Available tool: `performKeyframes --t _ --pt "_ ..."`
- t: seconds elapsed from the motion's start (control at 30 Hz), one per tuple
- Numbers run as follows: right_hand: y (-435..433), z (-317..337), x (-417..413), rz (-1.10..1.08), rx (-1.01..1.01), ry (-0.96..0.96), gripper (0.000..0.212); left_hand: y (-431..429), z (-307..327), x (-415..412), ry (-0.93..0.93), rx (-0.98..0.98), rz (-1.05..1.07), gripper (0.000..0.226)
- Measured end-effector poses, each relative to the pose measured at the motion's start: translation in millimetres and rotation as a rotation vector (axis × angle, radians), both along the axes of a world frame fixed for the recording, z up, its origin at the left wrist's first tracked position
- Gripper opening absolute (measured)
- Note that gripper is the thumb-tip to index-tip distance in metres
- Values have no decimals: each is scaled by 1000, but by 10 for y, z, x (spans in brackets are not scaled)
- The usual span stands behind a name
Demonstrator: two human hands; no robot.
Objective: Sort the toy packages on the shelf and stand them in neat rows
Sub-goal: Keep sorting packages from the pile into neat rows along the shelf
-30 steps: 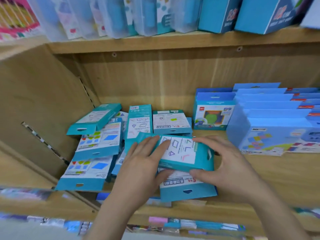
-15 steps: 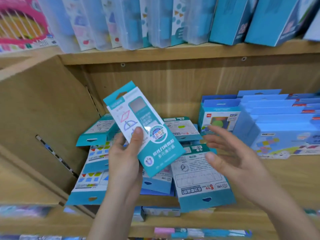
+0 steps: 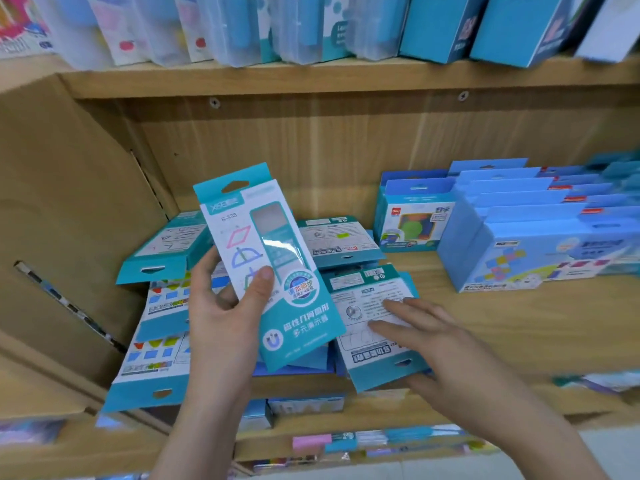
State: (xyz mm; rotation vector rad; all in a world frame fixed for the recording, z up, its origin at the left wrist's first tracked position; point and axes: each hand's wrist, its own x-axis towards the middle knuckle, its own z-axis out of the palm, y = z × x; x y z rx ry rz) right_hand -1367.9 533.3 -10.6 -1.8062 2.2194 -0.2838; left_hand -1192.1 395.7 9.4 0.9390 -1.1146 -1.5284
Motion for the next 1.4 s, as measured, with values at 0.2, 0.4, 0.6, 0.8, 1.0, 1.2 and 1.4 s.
performKeyframes --t 0.2,0.4,0.6,0.8,1.0,1.2,1.4 --pt "-51 204 -303 -251 -524 -262 19 6 -8 5 -53 -100 -11 46" --pt "-127 706 -812 -712 -752 -820 34 11 -123 -75 -109 -181 -96 31" --pt "32 822 -872 -727 -717 -886 30 25 -204 -172 -86 -161 -146 37" --pt "189 777 -917 -705 -666 -811 32 91 -180 -310 -76 -155 -218 29" --pt "499 735 -1117 -652 -463 -439 38 216 -167 -525 -79 -203 -264 30" --pt "601 366 -1414 -576 -248 -377 36 424 -168 -827 -17 -196 -262 42" --pt "715 -232 -1609 -754 -355 -949 29 653 -117 -1158 23 -143 -244 76"
